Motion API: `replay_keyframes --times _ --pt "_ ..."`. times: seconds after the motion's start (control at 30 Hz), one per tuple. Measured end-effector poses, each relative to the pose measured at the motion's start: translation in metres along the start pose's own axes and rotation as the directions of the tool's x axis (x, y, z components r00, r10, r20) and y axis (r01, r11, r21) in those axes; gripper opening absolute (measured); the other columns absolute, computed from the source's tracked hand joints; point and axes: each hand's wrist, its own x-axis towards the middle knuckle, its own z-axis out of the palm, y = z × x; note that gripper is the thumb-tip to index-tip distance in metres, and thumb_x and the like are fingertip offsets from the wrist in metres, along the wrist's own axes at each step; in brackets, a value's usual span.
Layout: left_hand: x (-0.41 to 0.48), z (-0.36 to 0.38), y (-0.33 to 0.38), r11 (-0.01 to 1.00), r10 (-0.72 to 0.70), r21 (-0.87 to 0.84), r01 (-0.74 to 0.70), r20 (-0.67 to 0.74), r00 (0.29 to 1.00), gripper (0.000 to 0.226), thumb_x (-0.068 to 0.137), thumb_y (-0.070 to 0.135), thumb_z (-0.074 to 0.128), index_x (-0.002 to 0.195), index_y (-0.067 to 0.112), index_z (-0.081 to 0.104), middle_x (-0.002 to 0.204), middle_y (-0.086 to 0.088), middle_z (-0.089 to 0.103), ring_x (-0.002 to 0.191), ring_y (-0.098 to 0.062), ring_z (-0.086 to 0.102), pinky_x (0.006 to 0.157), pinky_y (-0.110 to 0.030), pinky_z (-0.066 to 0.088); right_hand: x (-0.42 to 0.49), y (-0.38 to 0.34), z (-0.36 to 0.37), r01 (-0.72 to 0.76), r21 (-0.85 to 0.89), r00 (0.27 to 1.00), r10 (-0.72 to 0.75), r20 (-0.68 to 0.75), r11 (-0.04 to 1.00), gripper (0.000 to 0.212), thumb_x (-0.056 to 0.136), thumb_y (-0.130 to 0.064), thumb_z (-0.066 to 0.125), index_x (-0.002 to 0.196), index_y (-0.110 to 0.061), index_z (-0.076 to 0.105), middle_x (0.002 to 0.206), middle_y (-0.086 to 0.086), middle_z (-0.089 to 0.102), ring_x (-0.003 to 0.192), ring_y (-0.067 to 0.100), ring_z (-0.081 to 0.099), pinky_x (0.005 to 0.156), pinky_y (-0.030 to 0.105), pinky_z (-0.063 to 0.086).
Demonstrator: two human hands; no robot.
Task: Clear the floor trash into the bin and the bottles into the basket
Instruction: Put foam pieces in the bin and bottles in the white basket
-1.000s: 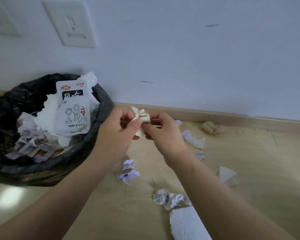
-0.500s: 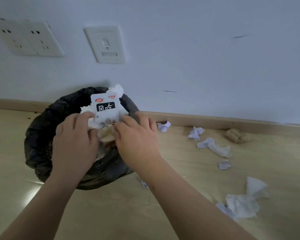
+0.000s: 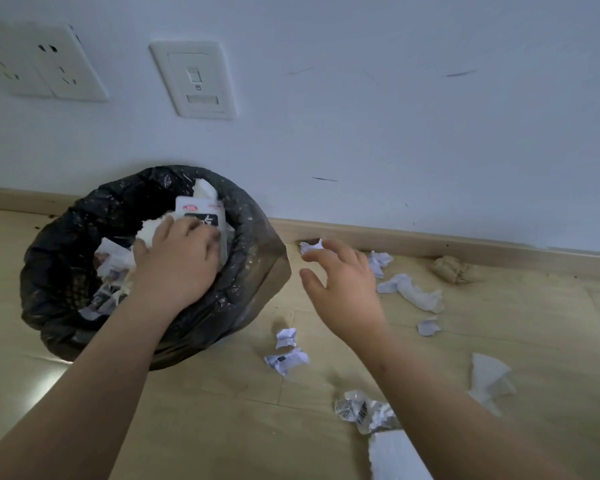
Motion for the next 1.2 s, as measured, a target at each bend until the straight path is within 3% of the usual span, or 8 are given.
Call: replay_keyframes --times 0.17,0.33,0.47,0.57,0.7,0.8,1.03,1.2 --pt "-0.017 -0.001 0.041 0.878 0.429 0.041 -0.477 -0.506 0.748 0.031 0.084 0.015 0.042 0.102 0.007 0.066 0.116 -0.015 0.06 0.122 -0.039 0.049 0.097 -0.055 0.039 -0.019 0.051 -0.011 -0.094 -0.036 0.995 0.095 0.038 0.995 0.03 0.093 -0.026 0.052 0.122 -0.021 0.058 0.134 -0.005 0.047 0.118 0.018 0.045 0.099 0.027 0.033" --pt "-0.031 0.053 0.087 0.532 0.822 -0.1 -0.841 -0.179 0.541 0.031 0.079 0.003 0.045 0.096 0.011 0.069 0.096 -0.005 0.067 0.072 -0.027 0.064 0.056 -0.033 0.051 -0.049 0.096 -0.014 -0.143 -0.187 0.954 0.186 0.234 0.972 0.037 0.093 -0.028 0.051 0.13 -0.026 0.05 0.137 -0.004 0.045 0.123 0.016 0.045 0.102 0.026 0.034" --pt "-0.041 0.124 0.082 0.747 0.64 0.023 -0.665 0.249 0.727 0.049 0.089 0.009 0.045 0.134 0.029 0.044 0.148 -0.004 0.031 0.132 -0.029 0.036 0.093 -0.039 0.042 -0.075 0.118 -0.003 -0.148 -0.247 0.909 0.23 0.348 0.958 0.041 0.091 -0.031 0.05 0.133 -0.03 0.047 0.138 -0.005 0.043 0.125 0.017 0.043 0.103 0.031 0.037" --pt "-0.052 0.147 0.065 0.87 0.391 0.122 -0.477 0.417 0.82 0.059 0.091 0.029 0.045 0.143 0.04 0.019 0.157 0.003 -0.007 0.143 -0.027 0.007 0.105 -0.044 0.029 -0.09 0.125 0.011 -0.117 -0.251 0.899 0.21 0.384 0.961 0.042 0.092 -0.033 0.049 0.134 -0.031 0.045 0.138 -0.007 0.042 0.123 0.016 0.044 0.101 0.029 0.037" --pt "-0.07 0.178 0.046 0.937 0.279 0.114 -0.331 0.328 0.903 0.057 0.08 0.039 0.059 0.13 0.04 0.033 0.15 -0.003 0.029 0.113 -0.032 0.046 0.079 -0.04 0.047 -0.094 0.136 0.02 -0.151 -0.252 0.909 0.235 0.345 0.956 0.043 0.093 -0.03 0.048 0.136 -0.03 0.042 0.142 -0.007 0.038 0.125 0.016 0.041 0.102 0.028 0.035" --pt "-0.079 0.19 0.045 0.916 0.375 0.058 -0.396 0.227 0.899 0.056 0.057 0.024 0.082 0.101 0.031 0.048 0.099 -0.003 0.062 0.065 -0.026 0.057 0.041 -0.027 0.042 -0.089 0.145 0.016 -0.222 -0.23 0.919 0.282 0.274 0.948 0.043 0.093 -0.026 0.048 0.136 -0.026 0.043 0.143 -0.005 0.038 0.128 0.016 0.039 0.104 0.028 0.034" --pt "-0.061 0.185 0.08 0.963 0.269 -0.097 -0.251 0.385 0.883 0.025 0.094 0.011 0.032 0.116 0.011 0.044 0.101 0.001 0.044 0.102 -0.033 0.051 0.072 -0.035 0.039 -0.071 0.165 0.0 -0.42 -0.199 0.895 0.441 0.073 0.885 0.043 0.092 -0.02 0.047 0.135 -0.022 0.045 0.144 -0.001 0.037 0.128 0.021 0.038 0.101 0.031 0.035" --pt "-0.02 0.173 0.113 0.951 0.26 -0.053 -0.304 0.667 0.698 0.029 0.09 0.0 0.039 0.114 0.007 0.053 0.125 -0.017 0.047 0.103 -0.039 0.059 0.081 -0.038 0.05 -0.047 0.173 -0.004 -0.457 -0.298 0.859 0.503 0.099 0.838 0.056 0.09 -0.021 0.047 0.143 -0.026 0.031 0.157 0.003 0.012 0.136 0.031 0.024 0.108 0.04 0.03"
